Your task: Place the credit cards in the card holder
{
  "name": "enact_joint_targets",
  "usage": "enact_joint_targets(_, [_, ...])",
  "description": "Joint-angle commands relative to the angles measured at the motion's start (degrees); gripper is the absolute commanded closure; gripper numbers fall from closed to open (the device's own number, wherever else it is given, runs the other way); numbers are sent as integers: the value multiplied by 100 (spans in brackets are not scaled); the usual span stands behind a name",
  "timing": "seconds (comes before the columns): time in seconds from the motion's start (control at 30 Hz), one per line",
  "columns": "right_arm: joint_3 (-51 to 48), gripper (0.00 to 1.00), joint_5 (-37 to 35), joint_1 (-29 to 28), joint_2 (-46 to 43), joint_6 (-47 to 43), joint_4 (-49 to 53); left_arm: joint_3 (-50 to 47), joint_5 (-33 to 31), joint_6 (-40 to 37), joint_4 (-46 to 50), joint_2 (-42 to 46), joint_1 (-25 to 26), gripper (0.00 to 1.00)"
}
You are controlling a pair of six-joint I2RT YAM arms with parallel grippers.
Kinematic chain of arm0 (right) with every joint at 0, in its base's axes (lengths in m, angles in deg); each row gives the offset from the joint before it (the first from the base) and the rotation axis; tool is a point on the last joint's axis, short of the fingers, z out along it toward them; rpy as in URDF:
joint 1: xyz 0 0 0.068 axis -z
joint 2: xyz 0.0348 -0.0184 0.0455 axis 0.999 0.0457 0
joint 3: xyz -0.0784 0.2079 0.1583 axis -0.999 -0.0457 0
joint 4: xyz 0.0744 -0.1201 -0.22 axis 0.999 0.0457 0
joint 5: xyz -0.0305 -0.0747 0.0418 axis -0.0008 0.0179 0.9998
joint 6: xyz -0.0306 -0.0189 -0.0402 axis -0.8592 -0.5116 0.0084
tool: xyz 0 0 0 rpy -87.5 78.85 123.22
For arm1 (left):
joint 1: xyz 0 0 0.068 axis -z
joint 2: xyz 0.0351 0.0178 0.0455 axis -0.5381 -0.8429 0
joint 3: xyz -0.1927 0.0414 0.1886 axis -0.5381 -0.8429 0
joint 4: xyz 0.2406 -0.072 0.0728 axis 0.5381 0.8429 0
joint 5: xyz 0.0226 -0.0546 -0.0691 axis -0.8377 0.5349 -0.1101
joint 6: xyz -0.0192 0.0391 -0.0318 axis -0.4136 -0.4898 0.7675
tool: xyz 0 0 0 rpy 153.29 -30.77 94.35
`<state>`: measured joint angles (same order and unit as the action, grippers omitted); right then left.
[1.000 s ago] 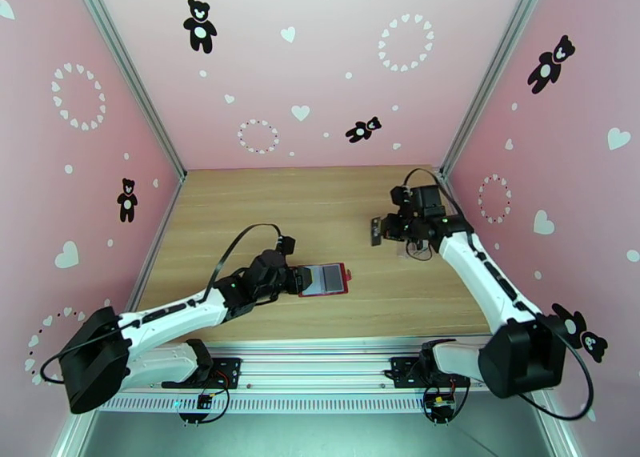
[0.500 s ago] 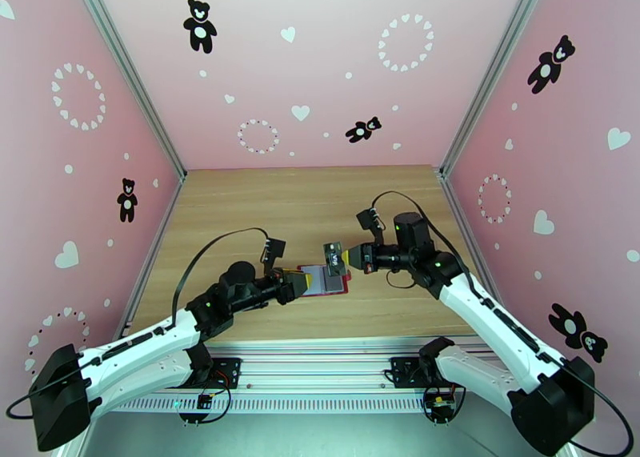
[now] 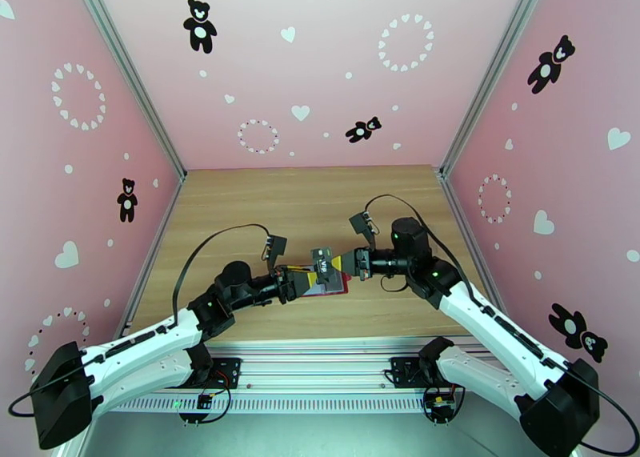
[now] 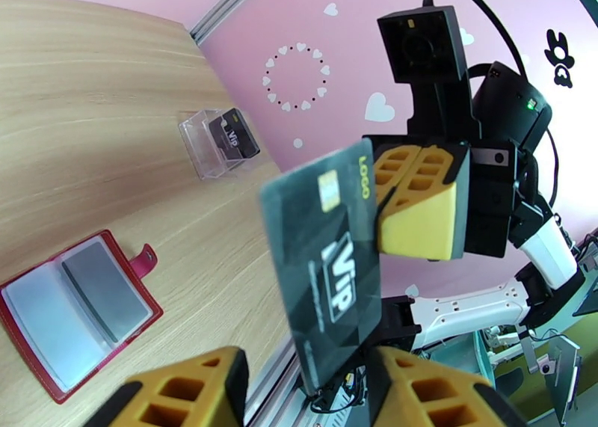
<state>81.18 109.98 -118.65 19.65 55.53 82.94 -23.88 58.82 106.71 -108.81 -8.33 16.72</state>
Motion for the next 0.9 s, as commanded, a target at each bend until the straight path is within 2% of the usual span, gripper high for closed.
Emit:
enact_joint_targets(0.0, [-98,100,148,-101,-40,97,-267,36,188,99,-262,-73,-23,56])
enact_joint_targets(0.13, [-125,100,144,-177,16,108,-320,43,266,184,-373,-76,-23,65])
enact_joint_targets(0.2, [-137,100,152,-196,14,91,-337,12,315,240,-461,-52,-24,74])
enact_joint_targets(0.3, [-178,100,296,-258,-50,65,-515,-59,289,317,-470,60,-23,94])
enact_joint_targets(0.37, [-168,99,302,-339,-155,-63,-487,-113,361,371,-520,122,-17,100])
enact_joint_targets(0.6, [-152,93,413,-454,-405,-204,-584,-135,595,503,-469,342,-6,100])
enact_joint_targets(0.73, [-160,85,466,-512,-418,-277,-567,-129,684,538,-424,449,-6,100])
enact_joint_targets(0.87, [-174,84,509,-547,-392,-327,-557,-109,743,566,-403,474,-8,100])
